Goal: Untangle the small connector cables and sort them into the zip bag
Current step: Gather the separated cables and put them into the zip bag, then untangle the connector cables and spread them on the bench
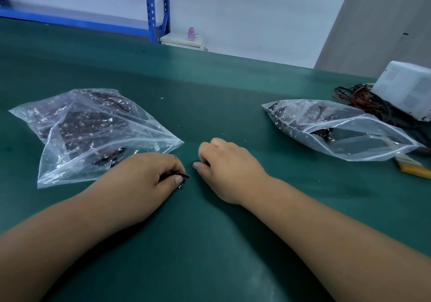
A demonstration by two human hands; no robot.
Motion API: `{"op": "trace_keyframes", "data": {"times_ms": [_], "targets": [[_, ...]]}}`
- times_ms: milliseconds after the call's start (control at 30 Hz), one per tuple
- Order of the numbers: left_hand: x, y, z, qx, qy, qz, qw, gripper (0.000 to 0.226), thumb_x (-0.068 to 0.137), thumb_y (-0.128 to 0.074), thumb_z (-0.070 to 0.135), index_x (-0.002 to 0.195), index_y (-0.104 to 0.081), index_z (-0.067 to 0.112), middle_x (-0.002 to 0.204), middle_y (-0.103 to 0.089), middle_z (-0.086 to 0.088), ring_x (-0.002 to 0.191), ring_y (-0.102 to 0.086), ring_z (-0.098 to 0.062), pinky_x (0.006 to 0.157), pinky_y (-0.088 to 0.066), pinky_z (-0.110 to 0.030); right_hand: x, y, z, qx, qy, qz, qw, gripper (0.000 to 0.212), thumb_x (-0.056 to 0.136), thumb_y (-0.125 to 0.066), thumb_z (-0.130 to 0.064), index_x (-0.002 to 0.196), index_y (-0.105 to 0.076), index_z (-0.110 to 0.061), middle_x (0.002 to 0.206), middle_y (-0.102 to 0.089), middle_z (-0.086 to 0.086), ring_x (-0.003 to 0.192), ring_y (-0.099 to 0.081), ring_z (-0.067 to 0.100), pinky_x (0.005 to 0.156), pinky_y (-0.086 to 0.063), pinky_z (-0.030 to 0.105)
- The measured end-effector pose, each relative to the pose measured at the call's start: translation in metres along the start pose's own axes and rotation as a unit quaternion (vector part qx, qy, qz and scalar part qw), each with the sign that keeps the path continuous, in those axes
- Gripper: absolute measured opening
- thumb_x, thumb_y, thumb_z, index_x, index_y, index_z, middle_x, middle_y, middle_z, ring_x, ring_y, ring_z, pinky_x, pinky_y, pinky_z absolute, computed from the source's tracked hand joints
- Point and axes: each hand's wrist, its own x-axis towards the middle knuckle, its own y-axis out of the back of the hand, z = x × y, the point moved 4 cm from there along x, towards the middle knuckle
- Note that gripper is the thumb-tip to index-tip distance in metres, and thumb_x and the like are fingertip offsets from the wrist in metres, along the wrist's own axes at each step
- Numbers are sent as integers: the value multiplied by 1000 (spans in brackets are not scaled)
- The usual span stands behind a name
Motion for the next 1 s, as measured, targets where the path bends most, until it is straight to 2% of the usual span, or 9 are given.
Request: {"op": "trace_keyframes", "data": {"times_ms": [167, 400, 500, 567, 733, 800, 867, 900, 1000], "targets": [[0, 1, 0, -4, -2, -8, 1000, 8, 89, -59, 37, 89, -63, 44, 88, -62, 32, 83, -56, 9, 72, -49, -25, -7, 3, -3, -41, -22, 37, 998, 43, 95, -43, -45, 62, -28, -21, 62, -34, -7, 55, -35, 21, 47, -14, 30], [0, 1, 1, 1, -6, -12, 1000, 9, 89, -58, 39, 92, -61, 48, 89, -62, 33, 83, -56, 9, 73, -51, -28, -14, 10, -1, -17, -59, 65, 996, 51, 95, -45, -41, 56, -29, -13, 54, -35, 0, 55, -37, 27, 47, -15, 29], [1, 1, 1, 3, -10, -15, 1000, 10, 89, -58, 40, 92, -60, 49, 89, -62, 33, 83, -56, 9, 72, -51, -29, -20, 24, 14, 115, -138, 105, 978, 53, 92, -52, -39, 56, -28, -8, 49, -34, 2, 53, -36, 23, 46, -21, 31], [0, 1, 1, 5, -12, -14, 1000, 10, 89, -57, 41, 93, -59, 50, 91, -61, 35, 83, -55, 10, 72, -51, -29, -28, 39, 27, 271, -215, 146, 927, 49, 89, -56, -34, 56, -27, -11, 47, -30, 0, 50, -29, 18, 47, -25, 30], [1, -1, -1, 8, -23, -11, 1000, 15, 88, -58, 42, 95, -56, 55, 92, -59, 39, 87, -54, 12, 69, -50, -27, -64, 71, 39, 578, -325, 148, 733, 36, 83, -55, -28, 63, -26, -25, 60, -20, 4, 46, -14, 16, 45, -16, 20], [2, -1, -2, 9, -26, -8, 1000, 18, 86, -59, 42, 96, -56, 57, 93, -58, 41, 87, -53, 14, 70, -50, -27, -85, 103, 47, 467, -297, 178, 814, 39, 83, -55, -28, 60, -24, -20, 55, -22, 1, 42, -15, 14, 41, -14, 19], [1, -2, -3, 12, -25, -4, 1000, 19, 85, -59, 43, 97, -55, 58, 93, -58, 41, 89, -53, 15, 71, -51, -28, -104, 138, 61, 174, -251, 192, 933, 36, 82, -50, -33, 60, -30, -13, 46, -24, 0, 40, -20, 12, 36, -17, 24], [0, -2, -2, 16, -24, -2, 1000, 19, 84, -58, 45, 97, -55, 58, 93, -58, 41, 89, -53, 15, 70, -52, -28, -109, 149, 73, 52, -240, 180, 952, 31, 81, -47, -36, 62, -37, -14, 45, -32, 3, 40, -27, 14, 37, -22, 26], [1, -2, -2, 24, -19, 3, 1000, 18, 83, -55, 48, 97, -55, 58, 91, -59, 41, 85, -55, 13, 69, -53, -29, -107, 161, 110, -25, -291, 78, 953, 35, 85, -48, -35, 56, -45, -15, 47, -43, 0, 47, -39, 17, 45, -28, 27]]}}
